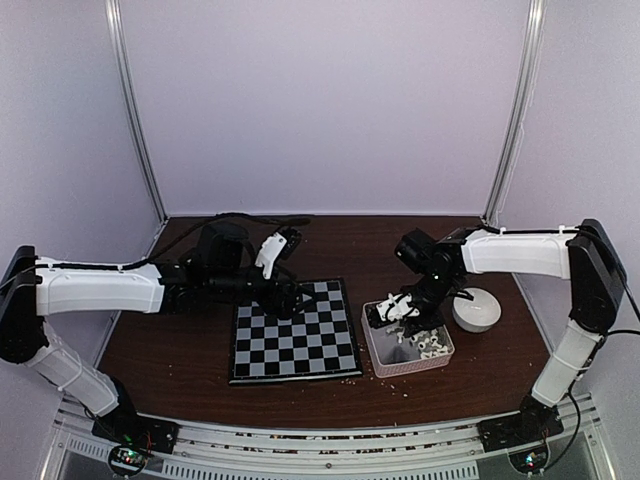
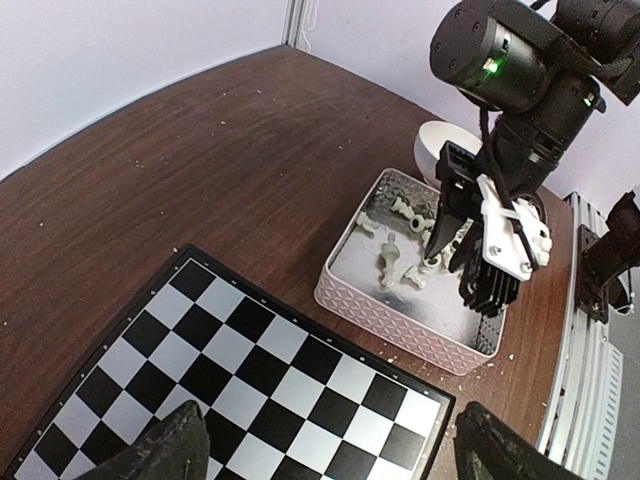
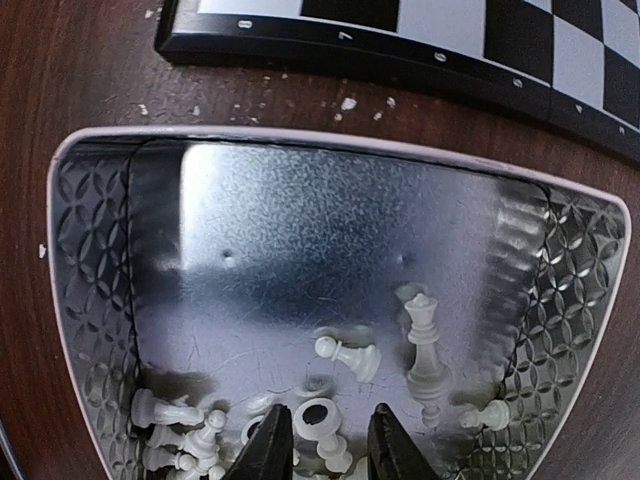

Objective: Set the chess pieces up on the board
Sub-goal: Pick up the chess piece from the storage box.

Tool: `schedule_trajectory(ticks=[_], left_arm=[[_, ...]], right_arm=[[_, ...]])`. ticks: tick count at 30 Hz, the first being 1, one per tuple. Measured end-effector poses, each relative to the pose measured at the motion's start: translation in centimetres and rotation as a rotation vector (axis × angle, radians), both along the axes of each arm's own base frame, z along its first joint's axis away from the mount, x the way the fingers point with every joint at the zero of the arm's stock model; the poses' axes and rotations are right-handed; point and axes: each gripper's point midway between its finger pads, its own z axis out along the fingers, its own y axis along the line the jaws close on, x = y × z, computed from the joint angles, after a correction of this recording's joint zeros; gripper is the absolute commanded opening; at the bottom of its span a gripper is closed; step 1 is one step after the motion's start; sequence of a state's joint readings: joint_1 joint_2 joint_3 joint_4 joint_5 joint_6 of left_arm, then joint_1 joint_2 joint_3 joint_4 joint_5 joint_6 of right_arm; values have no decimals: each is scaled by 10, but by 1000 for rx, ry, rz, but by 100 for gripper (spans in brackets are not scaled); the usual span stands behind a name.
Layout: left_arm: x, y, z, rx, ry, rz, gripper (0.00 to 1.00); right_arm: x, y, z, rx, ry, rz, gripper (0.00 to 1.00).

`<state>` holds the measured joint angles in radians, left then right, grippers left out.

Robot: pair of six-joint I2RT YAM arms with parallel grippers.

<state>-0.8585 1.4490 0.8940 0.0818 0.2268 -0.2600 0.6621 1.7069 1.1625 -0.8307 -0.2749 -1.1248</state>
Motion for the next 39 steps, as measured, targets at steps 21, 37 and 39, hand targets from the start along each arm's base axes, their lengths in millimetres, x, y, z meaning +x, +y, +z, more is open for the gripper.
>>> schedule_trajectory(ticks=[21,37,39], left_arm=[[0,10,-3,1,16,50,87],[0,10,-5,-1,24,54,88],[0,10,-5,-2,23,54,88]], right_arm=[[5,5,-29,-127,17,182,29],[28,-13,-25,-179,14,143,33],[33,-16,-24,-185,12,132,32]])
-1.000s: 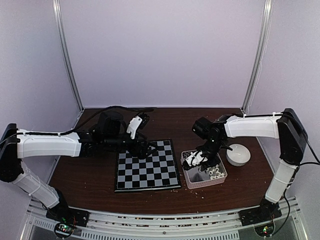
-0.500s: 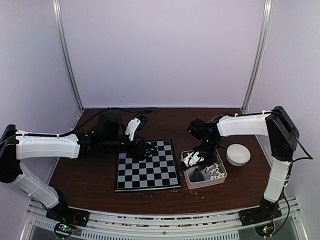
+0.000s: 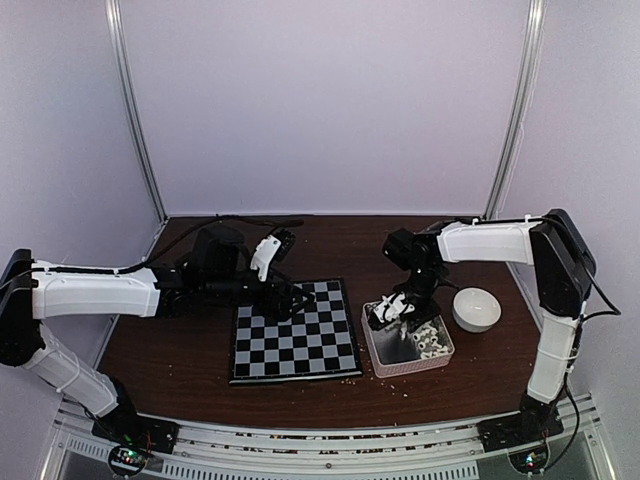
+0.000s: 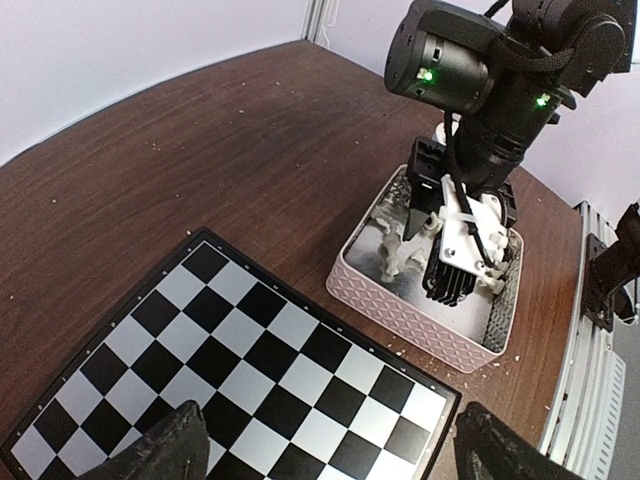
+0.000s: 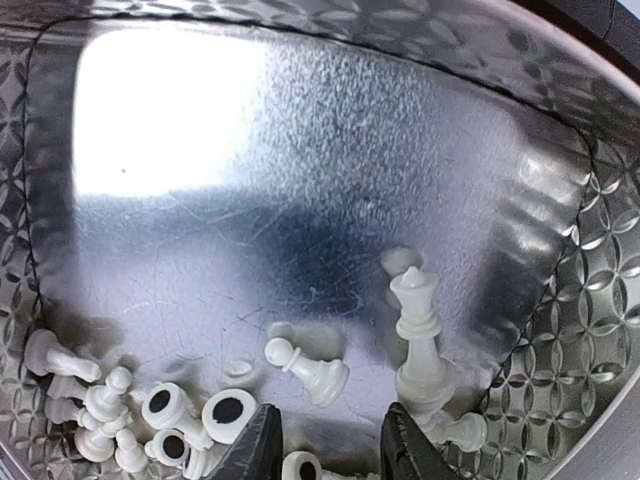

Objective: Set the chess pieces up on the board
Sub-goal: Pick up the chess piece from the storage box.

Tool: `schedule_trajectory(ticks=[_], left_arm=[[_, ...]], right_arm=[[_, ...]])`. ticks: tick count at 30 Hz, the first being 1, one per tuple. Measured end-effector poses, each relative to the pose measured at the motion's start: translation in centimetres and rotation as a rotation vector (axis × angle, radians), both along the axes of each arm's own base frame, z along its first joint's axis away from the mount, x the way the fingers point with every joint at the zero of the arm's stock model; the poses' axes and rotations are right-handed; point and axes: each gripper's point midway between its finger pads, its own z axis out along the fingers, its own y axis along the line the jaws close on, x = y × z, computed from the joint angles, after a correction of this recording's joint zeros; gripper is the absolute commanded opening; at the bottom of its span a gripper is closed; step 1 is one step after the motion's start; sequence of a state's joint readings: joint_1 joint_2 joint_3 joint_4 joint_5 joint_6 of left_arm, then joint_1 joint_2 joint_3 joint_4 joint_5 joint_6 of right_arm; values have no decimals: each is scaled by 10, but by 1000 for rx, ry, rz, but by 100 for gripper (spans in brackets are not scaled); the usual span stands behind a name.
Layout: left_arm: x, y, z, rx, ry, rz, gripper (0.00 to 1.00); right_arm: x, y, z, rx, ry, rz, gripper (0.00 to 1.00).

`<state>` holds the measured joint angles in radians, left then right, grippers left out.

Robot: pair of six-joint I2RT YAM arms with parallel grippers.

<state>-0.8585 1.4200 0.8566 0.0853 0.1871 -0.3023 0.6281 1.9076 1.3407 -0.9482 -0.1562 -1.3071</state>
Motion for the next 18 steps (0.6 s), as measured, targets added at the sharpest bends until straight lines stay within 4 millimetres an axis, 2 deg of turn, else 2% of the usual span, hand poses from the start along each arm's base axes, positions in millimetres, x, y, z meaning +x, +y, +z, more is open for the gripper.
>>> schedule_trajectory(ticks=[9,18], left_arm=[[1,-1,1,-13,-7,2,88],[1,-1,2,-15,-9,1,88]], right_arm=[[1,-4,-2,-1,2,-12,30],[-4,3,-9,1,-7,9,29]])
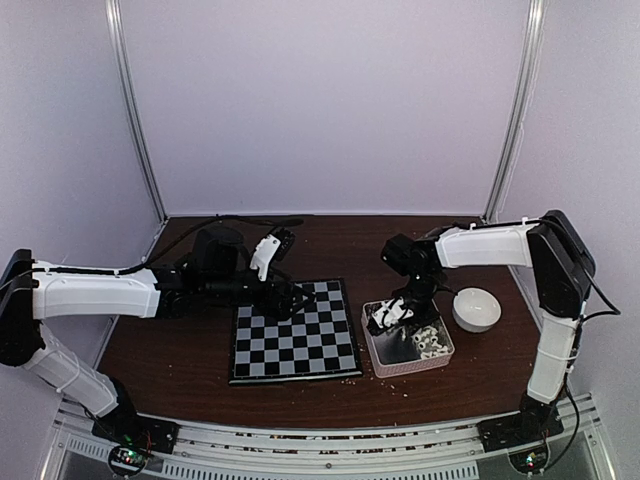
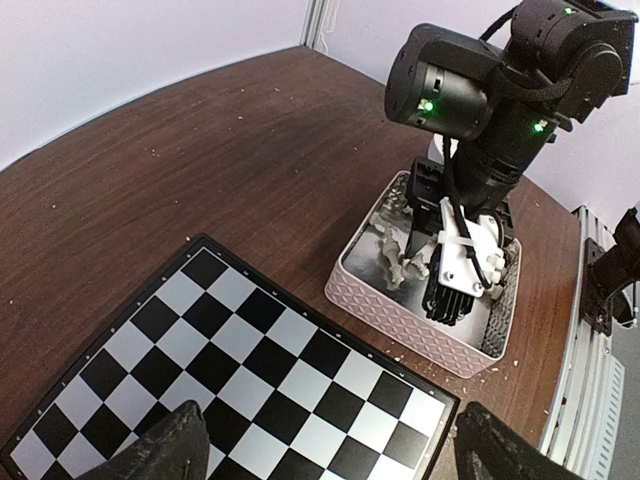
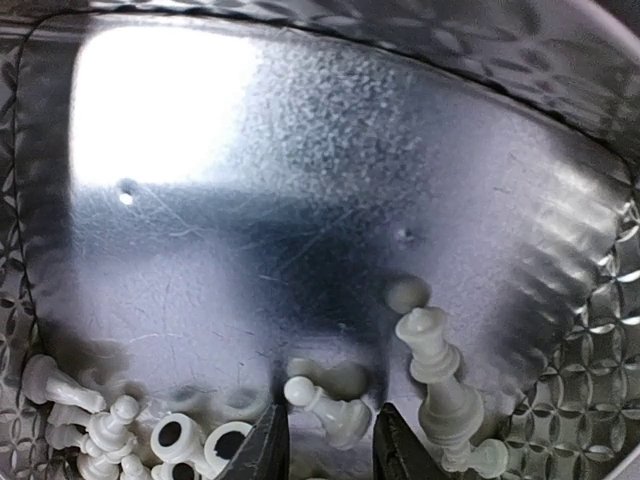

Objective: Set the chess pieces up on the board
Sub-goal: Pick up the chess piece from the storage box, then place the chess piece on the chessboard.

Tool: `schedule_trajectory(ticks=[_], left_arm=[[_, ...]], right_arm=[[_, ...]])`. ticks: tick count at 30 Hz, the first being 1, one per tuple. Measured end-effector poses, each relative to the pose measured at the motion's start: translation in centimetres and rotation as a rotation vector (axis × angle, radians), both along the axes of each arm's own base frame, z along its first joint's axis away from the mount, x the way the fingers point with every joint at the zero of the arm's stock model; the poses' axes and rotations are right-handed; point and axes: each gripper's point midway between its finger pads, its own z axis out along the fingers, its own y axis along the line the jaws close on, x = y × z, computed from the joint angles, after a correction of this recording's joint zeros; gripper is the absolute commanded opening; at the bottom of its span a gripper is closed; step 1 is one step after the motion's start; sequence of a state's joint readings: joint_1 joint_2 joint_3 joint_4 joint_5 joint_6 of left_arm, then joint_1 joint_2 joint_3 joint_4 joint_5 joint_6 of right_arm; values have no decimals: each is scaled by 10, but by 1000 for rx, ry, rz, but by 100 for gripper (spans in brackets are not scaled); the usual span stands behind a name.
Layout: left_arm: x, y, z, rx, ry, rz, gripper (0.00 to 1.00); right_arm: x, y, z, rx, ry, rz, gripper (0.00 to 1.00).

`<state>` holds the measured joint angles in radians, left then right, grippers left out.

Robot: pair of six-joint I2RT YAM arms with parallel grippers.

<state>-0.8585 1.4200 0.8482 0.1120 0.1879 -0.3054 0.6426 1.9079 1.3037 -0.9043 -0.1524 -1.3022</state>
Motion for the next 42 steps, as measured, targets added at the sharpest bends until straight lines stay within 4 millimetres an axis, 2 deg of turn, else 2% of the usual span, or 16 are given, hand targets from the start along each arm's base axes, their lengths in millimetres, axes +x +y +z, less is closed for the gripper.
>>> schedule_trajectory(ticks=[3,16,23,27,30,31,39,42], left_arm=[[0,0,0,0,0,0,87],[-1,-1,-3,2,7,-9,87],[-1,-2,0,-5,0,-8,87],[-3,-1,7,-10,-38,-18,79],[-15,-7,18,-17,-107,-62,62],[-21,-10,22,-20,-126,-83,60],[-85,-38,50,-2,-383,-344,56],[-97,-44,54,16,-474,-411,53]], right_arm=[[-5,-4,-5,-16,12,2,29],[-6,-9,-7,-37,14,-27,10],[-6,-15,1,7,86,-152,7],[0,-9,23,134,176,-303,7],[-1,1,46,262,252,-407,7],[-3,5,53,297,275,-429,8],[-18,63,132,586,522,-540,8],[-25,85,159,651,580,-517,8]])
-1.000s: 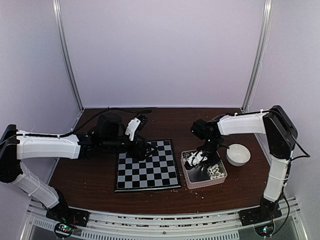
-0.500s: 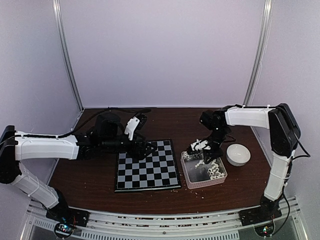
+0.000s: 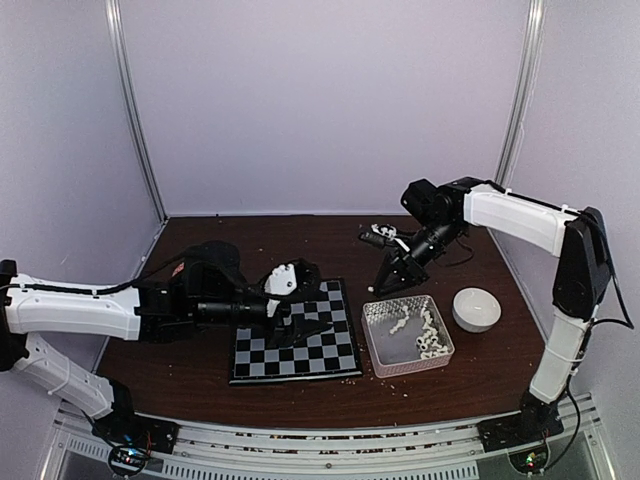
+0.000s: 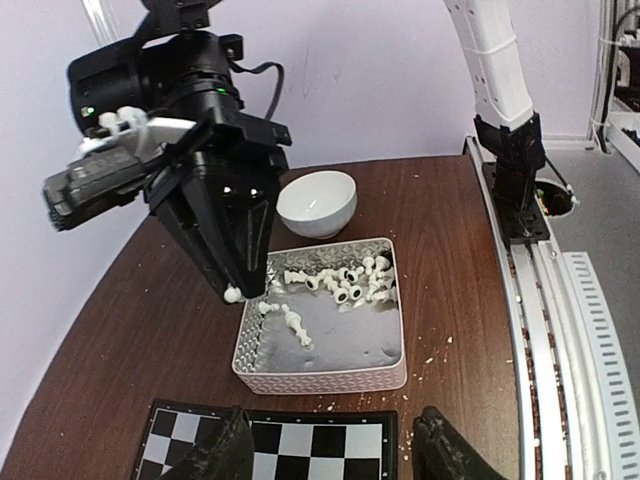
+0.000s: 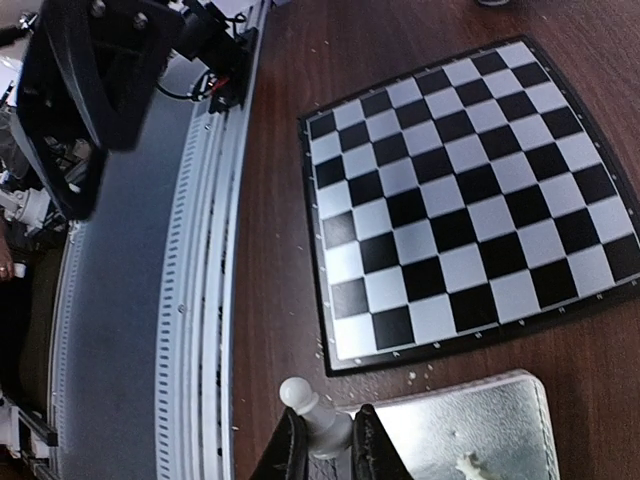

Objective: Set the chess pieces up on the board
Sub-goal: Place the chess piece on the chessboard.

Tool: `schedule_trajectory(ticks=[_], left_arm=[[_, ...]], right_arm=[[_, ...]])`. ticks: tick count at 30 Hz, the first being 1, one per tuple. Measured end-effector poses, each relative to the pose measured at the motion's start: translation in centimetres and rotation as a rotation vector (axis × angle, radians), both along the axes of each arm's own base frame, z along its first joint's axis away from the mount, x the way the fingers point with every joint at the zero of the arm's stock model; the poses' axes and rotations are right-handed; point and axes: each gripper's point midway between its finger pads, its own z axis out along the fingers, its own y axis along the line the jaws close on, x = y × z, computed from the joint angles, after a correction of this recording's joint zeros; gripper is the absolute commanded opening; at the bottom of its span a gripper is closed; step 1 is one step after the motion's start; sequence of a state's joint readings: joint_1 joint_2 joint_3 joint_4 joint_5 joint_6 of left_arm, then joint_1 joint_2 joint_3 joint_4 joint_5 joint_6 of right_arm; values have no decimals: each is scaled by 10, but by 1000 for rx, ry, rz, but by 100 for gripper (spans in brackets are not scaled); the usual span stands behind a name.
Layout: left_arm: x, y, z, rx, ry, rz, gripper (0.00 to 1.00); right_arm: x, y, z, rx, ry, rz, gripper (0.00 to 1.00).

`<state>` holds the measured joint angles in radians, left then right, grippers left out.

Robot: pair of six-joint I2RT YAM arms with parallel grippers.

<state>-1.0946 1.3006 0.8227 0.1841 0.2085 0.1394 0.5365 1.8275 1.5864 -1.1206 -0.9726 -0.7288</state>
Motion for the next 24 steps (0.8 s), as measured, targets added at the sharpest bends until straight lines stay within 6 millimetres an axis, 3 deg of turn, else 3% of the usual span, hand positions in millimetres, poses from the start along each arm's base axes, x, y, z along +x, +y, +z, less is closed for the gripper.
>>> schedule_trajectory(ticks=[4,9,24], left_arm=[[1,-8,-8,51,-90,-44,41],[10,-27,-20,109,-148,-80,36],[15,-37,-22,130,-214,-104,26]], right_arm=[[-18,26,22,65,55,57,8],[-42,40,18,52,131,123,9],[-69,40,13,16,207,191,9]])
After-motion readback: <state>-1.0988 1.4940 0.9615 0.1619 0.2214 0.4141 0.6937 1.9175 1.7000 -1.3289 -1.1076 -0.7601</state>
